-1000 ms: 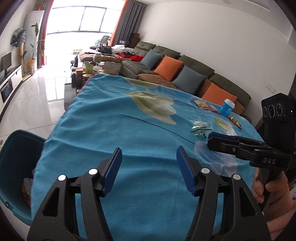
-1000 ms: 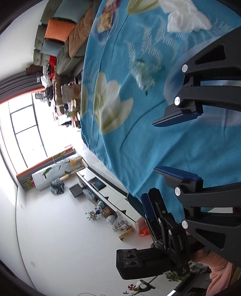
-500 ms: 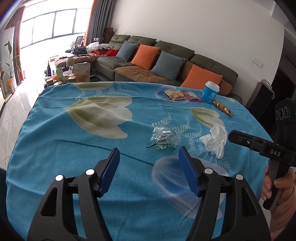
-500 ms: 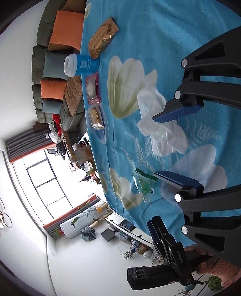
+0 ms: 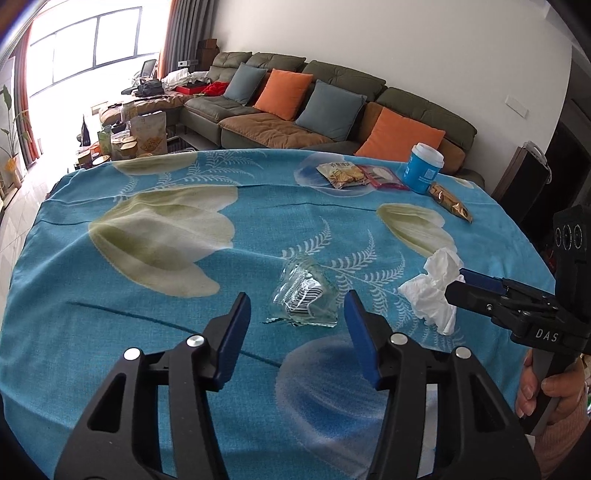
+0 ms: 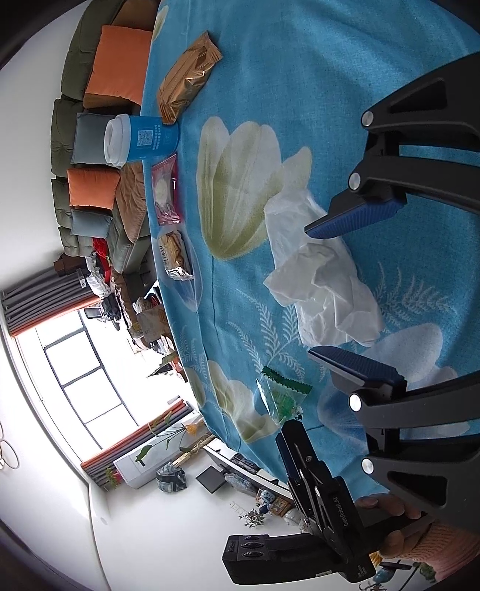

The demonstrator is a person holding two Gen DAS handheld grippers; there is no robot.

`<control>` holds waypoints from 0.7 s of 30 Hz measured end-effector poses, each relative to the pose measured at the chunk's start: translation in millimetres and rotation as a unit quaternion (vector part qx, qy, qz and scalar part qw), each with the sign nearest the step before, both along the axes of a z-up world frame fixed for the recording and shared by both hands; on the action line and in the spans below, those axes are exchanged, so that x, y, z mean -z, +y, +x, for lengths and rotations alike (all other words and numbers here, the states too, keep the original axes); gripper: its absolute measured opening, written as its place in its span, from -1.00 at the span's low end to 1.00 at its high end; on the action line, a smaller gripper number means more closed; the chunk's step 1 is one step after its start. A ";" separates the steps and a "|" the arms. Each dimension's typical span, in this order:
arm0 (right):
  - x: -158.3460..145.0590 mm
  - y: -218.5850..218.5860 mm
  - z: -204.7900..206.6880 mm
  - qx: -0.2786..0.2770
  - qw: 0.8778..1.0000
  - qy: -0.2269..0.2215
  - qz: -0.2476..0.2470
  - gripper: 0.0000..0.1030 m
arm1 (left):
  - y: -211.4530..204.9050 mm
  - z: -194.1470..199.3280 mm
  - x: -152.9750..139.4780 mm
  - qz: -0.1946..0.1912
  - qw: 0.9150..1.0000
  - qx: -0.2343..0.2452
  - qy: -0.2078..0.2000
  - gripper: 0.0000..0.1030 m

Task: Collect trash
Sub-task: 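Grasp the clear plastic wrapper with the left tool while the right grasps the white tissue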

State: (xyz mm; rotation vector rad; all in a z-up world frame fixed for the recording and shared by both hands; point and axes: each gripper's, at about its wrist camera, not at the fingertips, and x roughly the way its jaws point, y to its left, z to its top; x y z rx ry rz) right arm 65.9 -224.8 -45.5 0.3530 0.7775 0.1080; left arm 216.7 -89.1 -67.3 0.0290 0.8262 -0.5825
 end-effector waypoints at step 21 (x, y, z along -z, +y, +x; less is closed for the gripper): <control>-3.7 1.4 -3.2 -0.021 1.000 -0.011 0.016 -0.78 | 7.4 -18.4 1.5 -0.006 1.000 -0.007 -0.005 -0.43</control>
